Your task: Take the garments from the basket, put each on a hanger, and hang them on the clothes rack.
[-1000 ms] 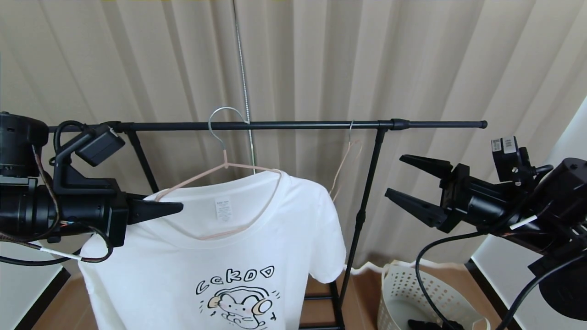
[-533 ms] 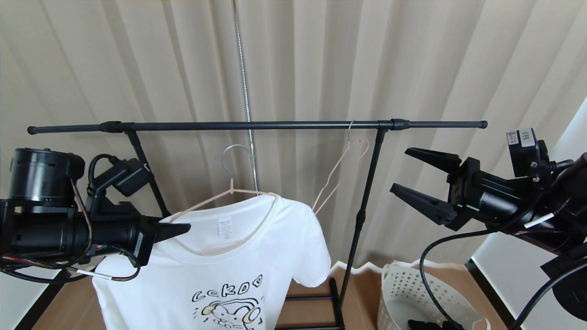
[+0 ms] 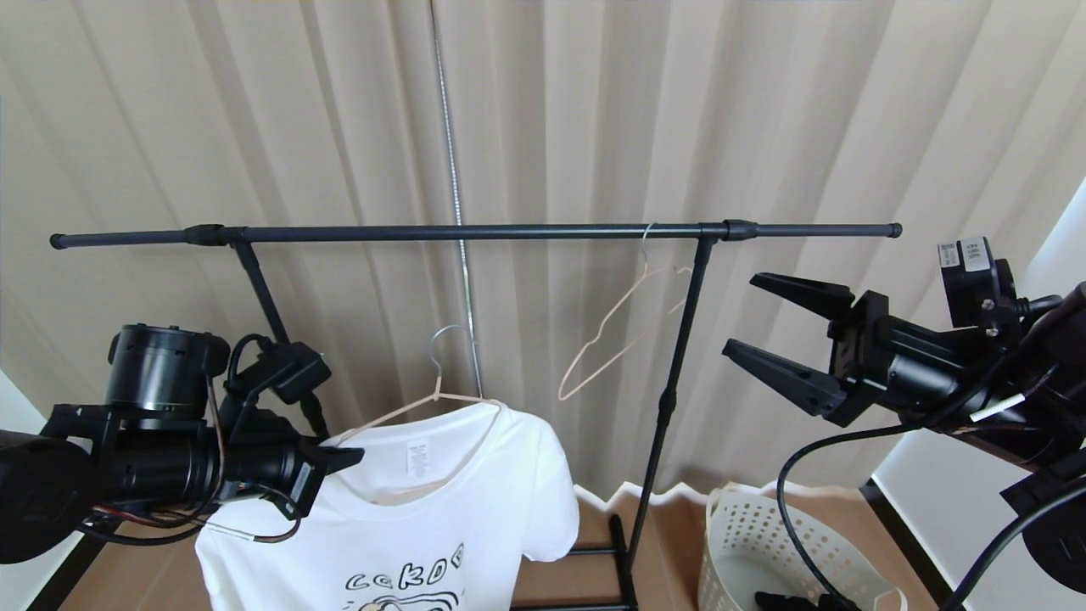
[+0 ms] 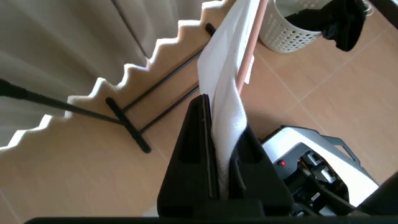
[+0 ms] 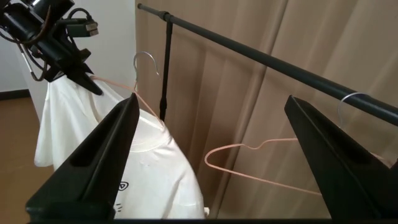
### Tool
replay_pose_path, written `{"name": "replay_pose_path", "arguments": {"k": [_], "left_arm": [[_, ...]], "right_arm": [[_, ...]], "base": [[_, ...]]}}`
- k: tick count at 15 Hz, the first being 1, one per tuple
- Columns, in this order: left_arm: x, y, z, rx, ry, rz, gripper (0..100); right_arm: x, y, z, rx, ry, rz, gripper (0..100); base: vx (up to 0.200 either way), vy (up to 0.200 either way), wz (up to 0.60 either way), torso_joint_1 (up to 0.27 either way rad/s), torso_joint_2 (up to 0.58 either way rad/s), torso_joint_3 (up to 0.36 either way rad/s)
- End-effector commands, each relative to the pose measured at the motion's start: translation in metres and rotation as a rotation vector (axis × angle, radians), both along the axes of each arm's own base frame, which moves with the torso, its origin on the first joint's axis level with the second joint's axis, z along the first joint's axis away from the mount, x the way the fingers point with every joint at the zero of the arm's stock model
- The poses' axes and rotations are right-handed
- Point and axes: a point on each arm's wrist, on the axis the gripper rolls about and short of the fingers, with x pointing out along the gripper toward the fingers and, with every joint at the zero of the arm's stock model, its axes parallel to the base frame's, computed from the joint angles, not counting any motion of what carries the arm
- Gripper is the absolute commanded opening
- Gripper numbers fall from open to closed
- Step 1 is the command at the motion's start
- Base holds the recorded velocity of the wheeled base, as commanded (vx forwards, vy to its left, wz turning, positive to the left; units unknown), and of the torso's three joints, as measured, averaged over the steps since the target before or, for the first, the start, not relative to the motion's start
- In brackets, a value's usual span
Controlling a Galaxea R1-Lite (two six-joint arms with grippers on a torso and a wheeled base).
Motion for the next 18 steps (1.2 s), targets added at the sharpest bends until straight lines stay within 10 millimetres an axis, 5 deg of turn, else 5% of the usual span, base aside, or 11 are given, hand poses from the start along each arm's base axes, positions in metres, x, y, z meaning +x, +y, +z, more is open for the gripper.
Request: {"name": "replay_pose_path", "arguments": {"k": [1, 10, 18], "left_arm": [[0.006, 0.0, -0.017, 0.029, 0.049, 0.021, 0], [0.054, -0.004, -0.036, -0.046, -0.177, 0.214, 0], [0.083, -0.011, -0.003, -0.186, -0.306, 0.286, 0]], "right_arm": [[0.001, 0.0, -0.001, -0.001, 0.003, 0.0, 100], [0.002, 0.0, -0.003, -0.002, 0.009, 0.0, 100], [0.002, 0.0, -0.003, -0.007, 0.003, -0.001, 100]], "base": [[0.0, 0.0, 0.0, 0.0, 0.0, 0.0], [0.0, 0.0, 0.0, 0.0, 0.0, 0.0], [0.0, 0.0, 0.0, 0.0, 0.0, 0.0]]}}
